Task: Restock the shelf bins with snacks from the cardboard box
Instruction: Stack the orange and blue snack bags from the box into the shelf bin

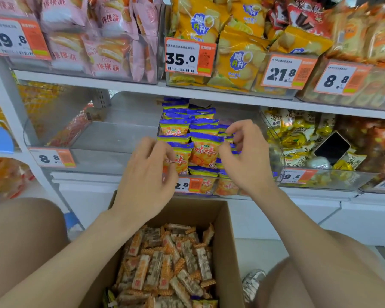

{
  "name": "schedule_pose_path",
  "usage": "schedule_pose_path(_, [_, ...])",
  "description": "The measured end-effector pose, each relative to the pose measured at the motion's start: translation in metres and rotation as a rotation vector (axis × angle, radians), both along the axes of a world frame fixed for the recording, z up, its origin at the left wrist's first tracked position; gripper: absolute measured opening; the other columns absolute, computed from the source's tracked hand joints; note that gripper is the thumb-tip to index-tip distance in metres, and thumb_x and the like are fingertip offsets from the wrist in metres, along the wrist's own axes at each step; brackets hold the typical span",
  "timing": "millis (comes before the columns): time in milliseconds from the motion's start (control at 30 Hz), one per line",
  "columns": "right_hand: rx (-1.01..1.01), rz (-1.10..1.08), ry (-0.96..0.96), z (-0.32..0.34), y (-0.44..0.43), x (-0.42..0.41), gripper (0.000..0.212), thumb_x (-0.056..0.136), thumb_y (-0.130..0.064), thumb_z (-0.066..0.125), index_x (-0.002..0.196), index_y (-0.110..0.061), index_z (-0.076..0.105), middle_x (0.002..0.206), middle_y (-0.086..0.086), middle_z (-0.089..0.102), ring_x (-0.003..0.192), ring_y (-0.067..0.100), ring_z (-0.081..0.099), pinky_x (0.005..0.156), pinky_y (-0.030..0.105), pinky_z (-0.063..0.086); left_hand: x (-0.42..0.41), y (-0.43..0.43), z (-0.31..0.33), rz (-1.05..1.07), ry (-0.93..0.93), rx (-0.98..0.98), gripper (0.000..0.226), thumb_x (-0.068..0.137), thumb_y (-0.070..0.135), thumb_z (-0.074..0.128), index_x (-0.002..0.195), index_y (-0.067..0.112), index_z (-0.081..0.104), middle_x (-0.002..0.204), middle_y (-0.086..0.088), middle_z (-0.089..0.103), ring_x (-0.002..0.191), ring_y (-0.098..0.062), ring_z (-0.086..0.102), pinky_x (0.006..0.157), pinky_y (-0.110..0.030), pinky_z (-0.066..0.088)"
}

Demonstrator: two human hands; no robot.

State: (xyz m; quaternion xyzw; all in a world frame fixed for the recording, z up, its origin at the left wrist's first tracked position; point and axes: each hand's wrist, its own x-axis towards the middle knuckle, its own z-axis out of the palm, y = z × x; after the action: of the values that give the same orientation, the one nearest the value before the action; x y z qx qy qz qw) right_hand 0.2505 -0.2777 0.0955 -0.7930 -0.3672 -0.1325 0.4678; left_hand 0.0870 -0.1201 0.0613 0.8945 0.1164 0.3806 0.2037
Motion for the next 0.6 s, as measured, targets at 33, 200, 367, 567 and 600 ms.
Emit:
schedule_pose_path(33, [-0.011,0.106,0.028,0.0,-0.005,-0.008,0.014,0.086,-0.014,0.064,0.098,-0.022,0.064,0.082,-0.012,0.061,0.073,0.008,0.057,0.066,0.026,0.046,-0.005,-0.001,-0.002,-0.072,0.101,-0.039,0.008,0.097,0.022,0.062,0.103,0.024,0.058,0.1,0.013,0.053,0.094,-0.005,0.057,0.07,-0.017,0.046])
schedule_pose_path(200, [-0.739,0.596,0.236,-0.032,-0.018,-0.056,0.021,0.089,-0.01,0.062,0.091,-0.025,0.077,0.069,-0.009,0.07,0.062,0.009,0.065,0.057,0.023,0.048,-0.024,-0.001,-0.037,-0.369,0.87,0.015,0.007,0.1,0.031,0.061,0.101,0.03,0.067,0.077,0.018,0.062,0.074,0.0,0.059,0.074,-0.026,0.048])
schedule_pose_path(367, [-1.152,0.777,0.256,-0.107,-0.015,-0.093,0.023,0.098,-0.019,0.059,0.114,-0.02,0.076,0.092,-0.005,0.075,0.082,0.005,0.069,0.077,0.024,0.057,-0.038,-0.004,-0.107,-0.377,1.357,0.089,0.009,0.102,0.028,0.058,0.108,0.028,0.065,0.107,0.005,0.065,0.096,-0.018,0.063,0.087,-0.039,0.055])
schedule_pose_path(567, [-1.389,0.696,0.193,-0.2,-0.022,-0.104,0.013,0.095,-0.011,0.062,0.085,-0.013,0.07,0.085,0.001,0.068,0.087,0.023,0.067,0.078,0.042,0.061,-0.074,0.001,-0.18,-0.389,1.691,0.108,0.045,0.097,-0.002,0.056,0.138,0.017,0.059,0.137,-0.007,0.058,0.116,-0.028,0.061,0.086,-0.035,0.055])
schedule_pose_path(600, [-1.434,0.644,0.191,-0.216,-0.026,-0.099,0.012,0.094,-0.007,0.062,0.085,-0.008,0.07,0.083,0.005,0.067,0.086,0.028,0.066,0.073,0.043,0.06,-0.078,0.001,-0.187,-0.404,1.728,0.116,0.051,0.096,-0.003,0.057,0.143,0.016,0.056,0.142,-0.008,0.055,0.121,-0.029,0.058,0.09,-0.035,0.054])
